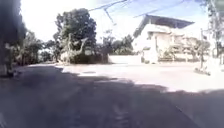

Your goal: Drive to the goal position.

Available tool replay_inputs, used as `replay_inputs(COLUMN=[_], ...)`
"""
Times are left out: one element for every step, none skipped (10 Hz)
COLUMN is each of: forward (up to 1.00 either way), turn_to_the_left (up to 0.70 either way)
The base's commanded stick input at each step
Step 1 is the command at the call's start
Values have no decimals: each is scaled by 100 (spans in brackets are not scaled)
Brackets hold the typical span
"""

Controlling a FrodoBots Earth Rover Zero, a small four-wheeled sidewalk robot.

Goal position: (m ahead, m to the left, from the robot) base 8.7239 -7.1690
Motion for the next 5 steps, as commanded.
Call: replay_inputs(forward=[70,70,70,70,70], turn_to_the_left=[-35,-35,-35,-35,-34])
